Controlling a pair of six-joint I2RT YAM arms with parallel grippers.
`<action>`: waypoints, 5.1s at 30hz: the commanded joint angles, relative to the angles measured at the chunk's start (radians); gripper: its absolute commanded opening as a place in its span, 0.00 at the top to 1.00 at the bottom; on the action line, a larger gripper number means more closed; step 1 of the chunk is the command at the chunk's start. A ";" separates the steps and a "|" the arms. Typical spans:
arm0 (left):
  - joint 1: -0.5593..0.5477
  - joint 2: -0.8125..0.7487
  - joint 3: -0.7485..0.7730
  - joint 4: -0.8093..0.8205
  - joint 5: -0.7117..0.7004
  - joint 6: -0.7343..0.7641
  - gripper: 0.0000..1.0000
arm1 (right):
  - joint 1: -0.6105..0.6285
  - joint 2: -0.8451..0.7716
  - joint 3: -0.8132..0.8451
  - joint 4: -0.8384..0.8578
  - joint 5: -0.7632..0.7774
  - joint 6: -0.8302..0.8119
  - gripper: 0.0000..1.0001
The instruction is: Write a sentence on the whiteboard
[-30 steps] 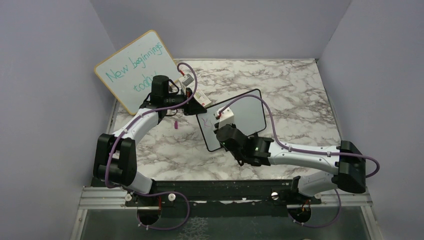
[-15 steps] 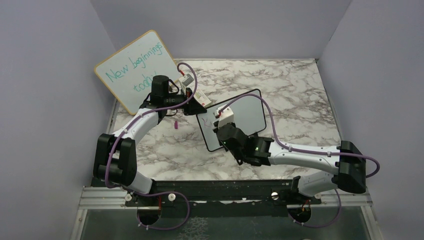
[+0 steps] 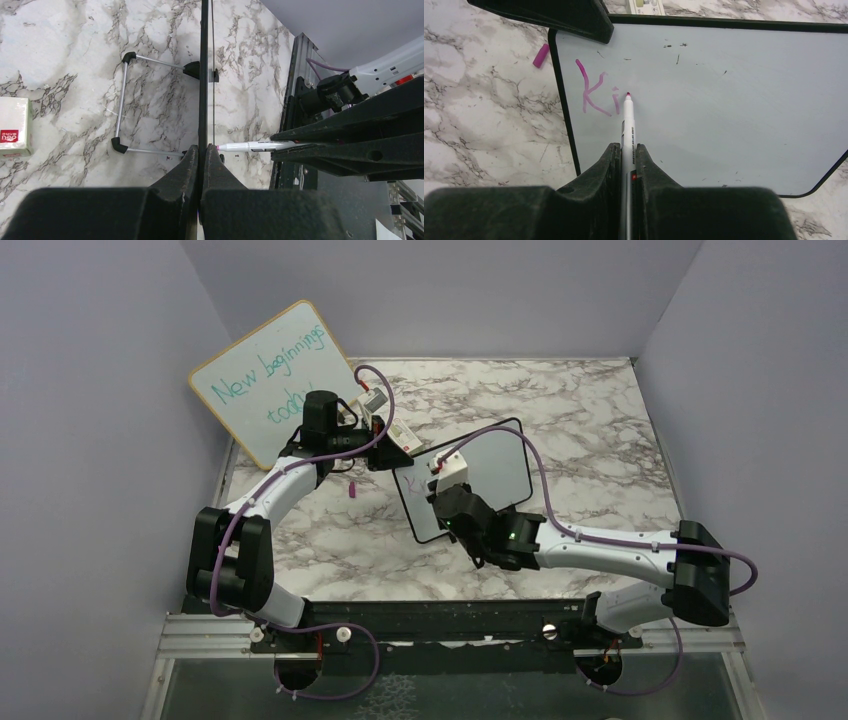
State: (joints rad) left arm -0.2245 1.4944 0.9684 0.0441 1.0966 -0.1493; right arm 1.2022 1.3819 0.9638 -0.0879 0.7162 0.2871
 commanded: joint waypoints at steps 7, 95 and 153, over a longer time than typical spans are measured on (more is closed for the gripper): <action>-0.003 0.024 0.003 -0.043 0.016 0.010 1.00 | -0.019 0.024 0.016 0.032 0.019 -0.002 1.00; -0.002 0.029 0.006 -0.043 0.021 0.008 1.00 | -0.032 0.003 -0.009 -0.138 0.012 0.111 1.00; -0.003 0.041 0.010 -0.043 0.026 0.008 1.00 | -0.093 -0.024 -0.018 -0.019 0.015 0.021 1.00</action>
State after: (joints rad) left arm -0.2226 1.5093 0.9749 0.0479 1.1076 -0.1558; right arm 1.1172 1.3350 0.9337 -0.1478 0.7383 0.3164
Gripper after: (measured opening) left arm 0.019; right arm 0.165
